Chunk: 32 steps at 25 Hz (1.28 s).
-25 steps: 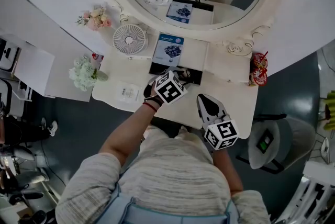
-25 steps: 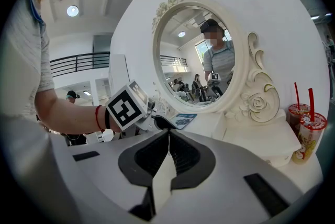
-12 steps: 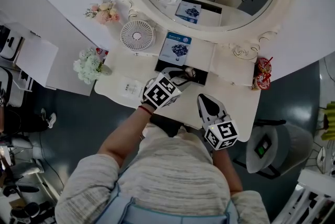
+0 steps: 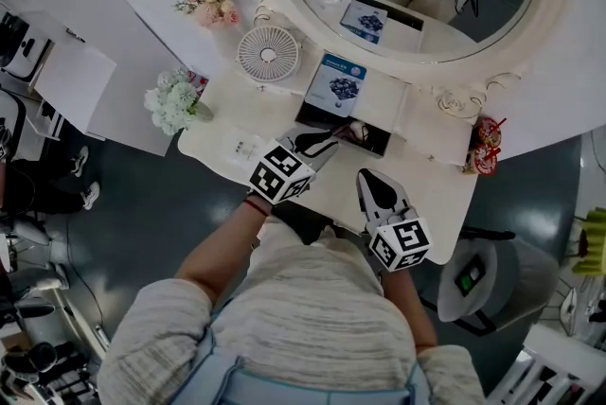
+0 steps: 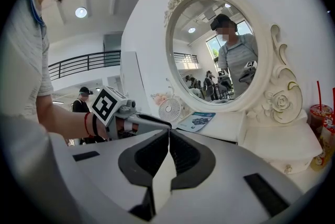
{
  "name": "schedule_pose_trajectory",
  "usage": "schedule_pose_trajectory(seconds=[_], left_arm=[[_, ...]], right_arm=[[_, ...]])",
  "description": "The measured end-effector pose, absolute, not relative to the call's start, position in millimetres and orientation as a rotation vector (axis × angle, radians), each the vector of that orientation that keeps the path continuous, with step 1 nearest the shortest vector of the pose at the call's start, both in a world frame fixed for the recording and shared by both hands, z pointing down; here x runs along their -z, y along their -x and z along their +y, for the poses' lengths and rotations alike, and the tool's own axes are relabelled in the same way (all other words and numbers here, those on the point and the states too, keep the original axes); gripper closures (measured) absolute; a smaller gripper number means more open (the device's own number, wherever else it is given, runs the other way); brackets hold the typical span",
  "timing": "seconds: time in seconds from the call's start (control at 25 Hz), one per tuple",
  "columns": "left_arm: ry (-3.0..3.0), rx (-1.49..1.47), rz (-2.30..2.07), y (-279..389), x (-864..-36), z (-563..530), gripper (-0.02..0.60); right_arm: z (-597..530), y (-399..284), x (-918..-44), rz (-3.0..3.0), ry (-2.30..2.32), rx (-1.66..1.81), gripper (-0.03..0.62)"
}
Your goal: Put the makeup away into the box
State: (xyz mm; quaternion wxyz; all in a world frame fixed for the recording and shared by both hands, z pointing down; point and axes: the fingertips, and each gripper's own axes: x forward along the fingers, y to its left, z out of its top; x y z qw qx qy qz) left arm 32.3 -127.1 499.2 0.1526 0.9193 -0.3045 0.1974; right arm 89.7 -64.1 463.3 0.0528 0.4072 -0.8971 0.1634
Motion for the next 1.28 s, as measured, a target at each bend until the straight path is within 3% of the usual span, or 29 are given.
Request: schedule_pose_trajectory(seconds=[0.28, 1.28], left_arm=[[-2.628, -0.54, -0.953, -2, -495, -113, 0.568], [-2.588, -0.369, -1.051, 58, -508, -58, 0.568]], right_arm=[[-65, -68, -464, -2.743, -1.163, -0.495, 0.583], [-65, -9, -471, -2.775, -0.982, -0.512, 0.583]])
